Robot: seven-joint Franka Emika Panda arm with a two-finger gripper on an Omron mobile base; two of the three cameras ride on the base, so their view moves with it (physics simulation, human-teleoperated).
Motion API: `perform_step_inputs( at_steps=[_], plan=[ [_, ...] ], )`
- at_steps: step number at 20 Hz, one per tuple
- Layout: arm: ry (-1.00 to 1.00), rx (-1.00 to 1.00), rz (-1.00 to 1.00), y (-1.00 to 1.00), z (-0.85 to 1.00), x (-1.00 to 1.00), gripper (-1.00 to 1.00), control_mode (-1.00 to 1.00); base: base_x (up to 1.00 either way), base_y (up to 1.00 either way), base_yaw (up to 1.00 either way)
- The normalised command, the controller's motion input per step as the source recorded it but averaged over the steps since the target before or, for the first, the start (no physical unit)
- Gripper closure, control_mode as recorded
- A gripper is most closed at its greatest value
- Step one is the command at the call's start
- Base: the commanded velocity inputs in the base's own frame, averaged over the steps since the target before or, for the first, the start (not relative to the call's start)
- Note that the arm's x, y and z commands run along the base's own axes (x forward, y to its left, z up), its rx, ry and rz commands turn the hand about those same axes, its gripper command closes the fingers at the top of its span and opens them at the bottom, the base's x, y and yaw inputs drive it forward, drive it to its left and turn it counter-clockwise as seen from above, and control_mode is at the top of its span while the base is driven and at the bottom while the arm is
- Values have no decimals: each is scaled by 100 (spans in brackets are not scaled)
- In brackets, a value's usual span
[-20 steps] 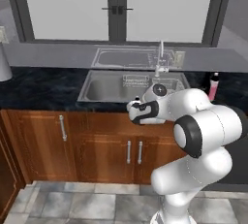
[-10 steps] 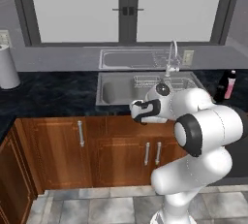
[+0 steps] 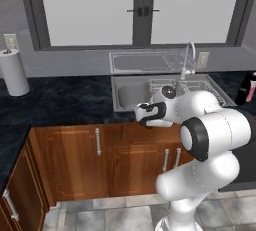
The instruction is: Place the large bottle from the dining counter next to the other large bottle outside the sink, and place the small bottle from the dining counter next to the other small bottle inside the sink.
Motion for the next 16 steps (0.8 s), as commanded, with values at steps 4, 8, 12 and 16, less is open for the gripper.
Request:
perform_step_inputs(
  at_steps=[4,8,12,16],
  plan=[
    [0,0,0,0,0,0,100,100,41,17,-10],
    [0,0,0,0,0,0,100,100,45,0,-12],
    [0,0,0,0,0,0,100,100,44,0,-13],
    [0,0,0,0,0,0,100,100,43,0,-10]
  ],
)
